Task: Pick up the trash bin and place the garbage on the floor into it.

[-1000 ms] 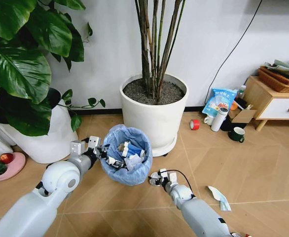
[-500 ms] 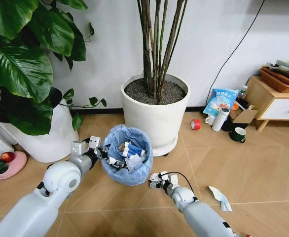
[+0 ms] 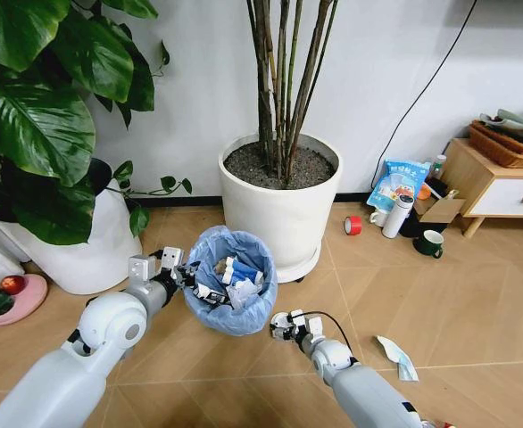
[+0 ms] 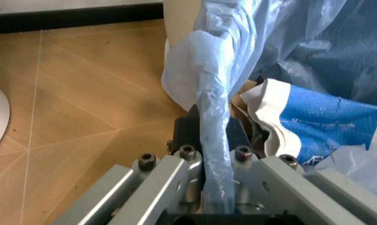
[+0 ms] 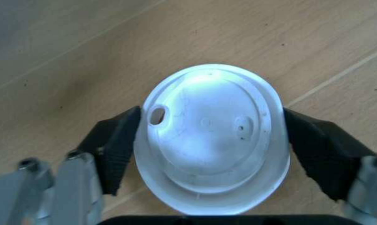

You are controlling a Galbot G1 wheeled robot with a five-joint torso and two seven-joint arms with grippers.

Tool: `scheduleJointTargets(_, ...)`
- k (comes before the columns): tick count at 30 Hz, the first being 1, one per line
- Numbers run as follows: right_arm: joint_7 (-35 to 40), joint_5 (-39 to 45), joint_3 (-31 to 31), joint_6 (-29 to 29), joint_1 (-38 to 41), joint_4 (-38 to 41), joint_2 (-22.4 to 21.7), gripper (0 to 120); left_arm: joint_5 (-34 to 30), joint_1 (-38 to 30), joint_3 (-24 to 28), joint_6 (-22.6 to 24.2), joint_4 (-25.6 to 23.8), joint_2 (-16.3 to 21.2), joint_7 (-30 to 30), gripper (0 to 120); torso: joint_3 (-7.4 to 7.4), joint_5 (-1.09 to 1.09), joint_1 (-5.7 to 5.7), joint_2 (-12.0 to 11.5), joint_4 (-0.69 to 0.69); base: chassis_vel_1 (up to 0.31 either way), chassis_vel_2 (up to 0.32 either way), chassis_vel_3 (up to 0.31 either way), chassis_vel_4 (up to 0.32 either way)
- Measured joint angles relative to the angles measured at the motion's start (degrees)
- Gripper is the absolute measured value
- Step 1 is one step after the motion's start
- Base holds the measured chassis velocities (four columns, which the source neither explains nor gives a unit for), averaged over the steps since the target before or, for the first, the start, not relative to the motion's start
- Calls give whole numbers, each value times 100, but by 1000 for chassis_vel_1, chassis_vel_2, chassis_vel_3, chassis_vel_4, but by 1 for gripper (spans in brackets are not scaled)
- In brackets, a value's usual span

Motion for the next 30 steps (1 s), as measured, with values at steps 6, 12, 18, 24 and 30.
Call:
scheduleJointTargets(6, 13, 0, 8, 20, -42, 23, -4, 65, 0, -8, 2, 0, 2, -22, -4, 0, 1, -1, 0, 0, 0, 0, 0, 0, 0)
scheduleJointTargets(12, 10, 1, 18, 50, -80, 32, 3, 55, 0, -34, 2, -1, 35, -25, -5, 0, 1, 3, 0, 0, 2, 0, 0, 0, 0)
scheduleJointTargets(18, 9, 4, 42, 60, -104, 33, 9, 54, 4, -32, -1, -5, 42, -31, 0, 0, 1, 1, 1, 0, 2, 0, 0, 0, 0)
scheduleJointTargets(24, 8, 21, 82, 77, -144, 58, 5, 54, 6, -37, -5, -7, 49, -27, 6, 0, 2, 2, 1, 0, 4, 0, 0, 0, 0)
scheduleJointTargets(30, 36, 41, 128, 121, -205, 178, -23, 53, 9, -41, -7, -13, 51, -32, 11, 0, 4, 4, 2, -2, 3, 0, 0, 0, 0)
